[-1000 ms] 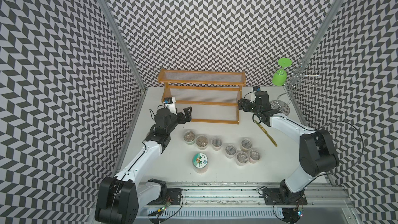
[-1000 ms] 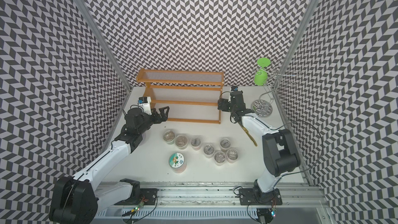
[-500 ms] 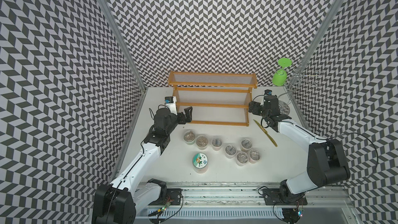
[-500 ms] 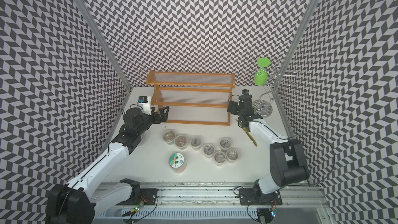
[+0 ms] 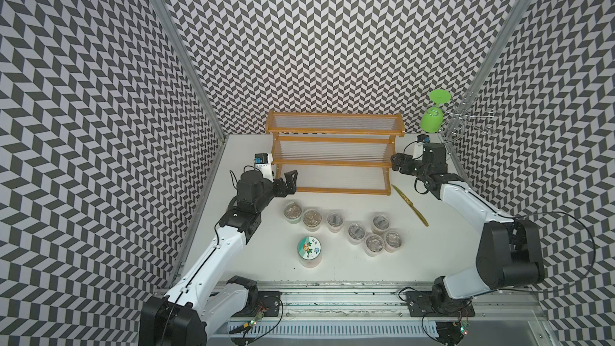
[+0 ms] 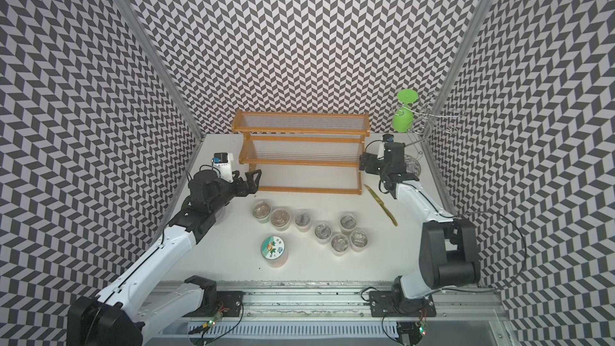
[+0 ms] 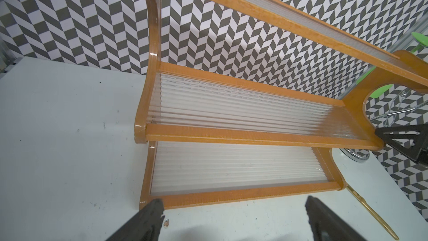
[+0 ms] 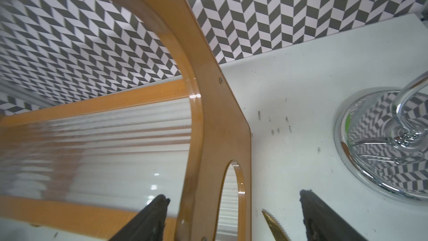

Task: Place the seed container on the shelf
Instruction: Adjust the shelf at the center of the board.

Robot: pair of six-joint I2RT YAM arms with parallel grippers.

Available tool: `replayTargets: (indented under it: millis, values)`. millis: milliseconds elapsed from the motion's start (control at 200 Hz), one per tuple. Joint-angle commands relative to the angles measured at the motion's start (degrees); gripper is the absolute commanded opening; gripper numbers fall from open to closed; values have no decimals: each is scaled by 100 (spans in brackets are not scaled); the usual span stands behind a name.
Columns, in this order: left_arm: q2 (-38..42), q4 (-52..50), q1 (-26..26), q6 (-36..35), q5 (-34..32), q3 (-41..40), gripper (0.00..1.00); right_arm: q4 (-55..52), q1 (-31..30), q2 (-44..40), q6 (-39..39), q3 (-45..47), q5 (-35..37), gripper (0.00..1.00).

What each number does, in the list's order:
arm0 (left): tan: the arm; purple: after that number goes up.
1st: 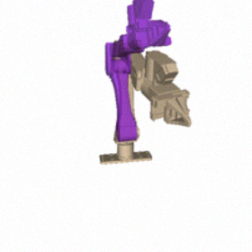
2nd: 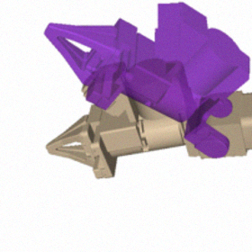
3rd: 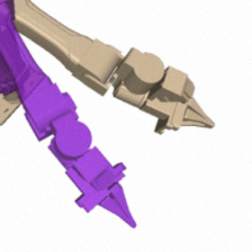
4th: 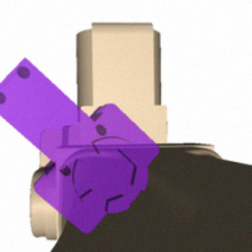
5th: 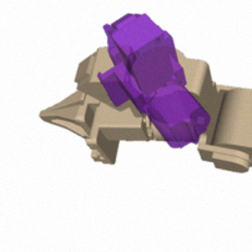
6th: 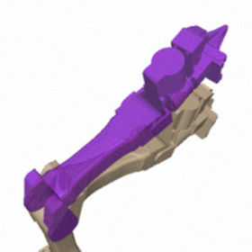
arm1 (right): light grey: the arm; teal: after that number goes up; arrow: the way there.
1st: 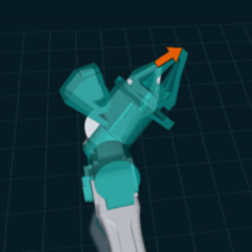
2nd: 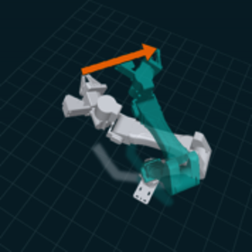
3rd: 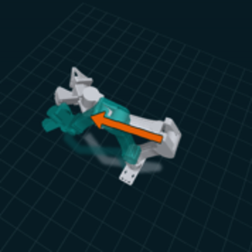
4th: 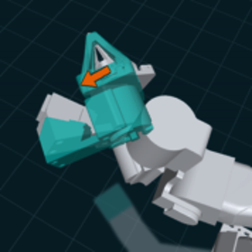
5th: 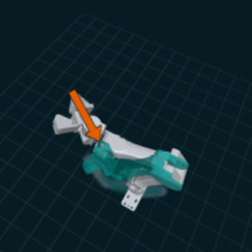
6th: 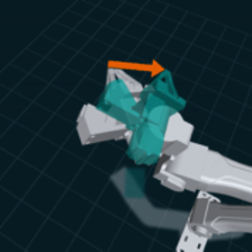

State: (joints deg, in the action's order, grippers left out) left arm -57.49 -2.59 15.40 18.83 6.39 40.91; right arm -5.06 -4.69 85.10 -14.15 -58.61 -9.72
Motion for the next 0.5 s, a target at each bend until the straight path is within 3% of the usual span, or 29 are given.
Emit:
replayTargets:
  millis: [0,225,360,496]
  values:
    - [340,-632,94,222,97,-118,100,119,3,-785,-17,174,-546,92]
    - [834,-1139,389,712,492,-542,99,-484,-105,-1958,64,765,-852,92]
    - [1114,-1433,711,855,638,-761,99,-854,-775,-2425,149,1018,-867,92]
    - [1366,-2074,1352,1354,209,-615,99,-971,-1322,-2785,-2,1294,-713,92]
